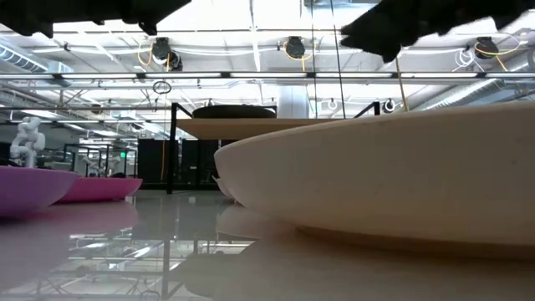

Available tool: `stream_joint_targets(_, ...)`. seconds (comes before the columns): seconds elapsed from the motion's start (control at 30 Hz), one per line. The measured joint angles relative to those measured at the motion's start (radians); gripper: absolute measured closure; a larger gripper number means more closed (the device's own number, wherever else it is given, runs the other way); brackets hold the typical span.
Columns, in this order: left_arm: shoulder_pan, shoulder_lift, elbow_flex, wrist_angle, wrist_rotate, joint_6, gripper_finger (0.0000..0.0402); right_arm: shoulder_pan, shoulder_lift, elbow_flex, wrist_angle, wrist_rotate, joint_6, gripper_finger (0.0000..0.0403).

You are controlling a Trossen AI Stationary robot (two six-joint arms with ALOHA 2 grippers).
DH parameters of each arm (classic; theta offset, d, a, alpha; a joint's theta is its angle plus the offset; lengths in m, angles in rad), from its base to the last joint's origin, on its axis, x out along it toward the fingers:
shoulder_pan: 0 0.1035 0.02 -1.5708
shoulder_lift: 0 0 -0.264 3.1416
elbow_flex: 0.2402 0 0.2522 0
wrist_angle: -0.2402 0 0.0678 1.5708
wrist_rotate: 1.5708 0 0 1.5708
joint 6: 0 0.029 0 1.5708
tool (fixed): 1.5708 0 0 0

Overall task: Place and stack plates onto a shelf
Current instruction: Stack the light pink plate on top of the black plate on the shelf

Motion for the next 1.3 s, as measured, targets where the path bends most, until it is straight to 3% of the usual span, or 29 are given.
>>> stream_joint_targets(0.17, 0.000, 0.001, 0.000, -0.008, -0.001, -0.011, 0.0288, 0.012, 0.137, 0.117, -0.297, 0.099, 0.084, 0.0243)
stream_joint_targets(0.6, 0.002, 0.001, 0.000, -0.014, -0.002, 0.018, 0.0288, -0.043, 0.214, 0.119, -0.656, 0.103, 0.341, 0.0243)
stream_joint_targets(0.73, 0.002, 0.001, 0.000, -0.014, -0.002, 0.031, 0.0288, -0.087, 0.214, 0.119, -0.649, 0.092, 0.349, 0.0243)
stream_joint_targets(1.03, 0.002, 0.001, 0.000, -0.013, -0.002, 0.023, 0.0288, -0.107, 0.214, 0.092, -0.337, -0.229, 0.282, 0.0243)
stream_joint_targets(1.3, 0.002, 0.001, 0.000, -0.013, -0.002, 0.023, 0.0288, 0.020, 0.291, 0.072, -0.218, -0.238, 0.101, 0.0243)
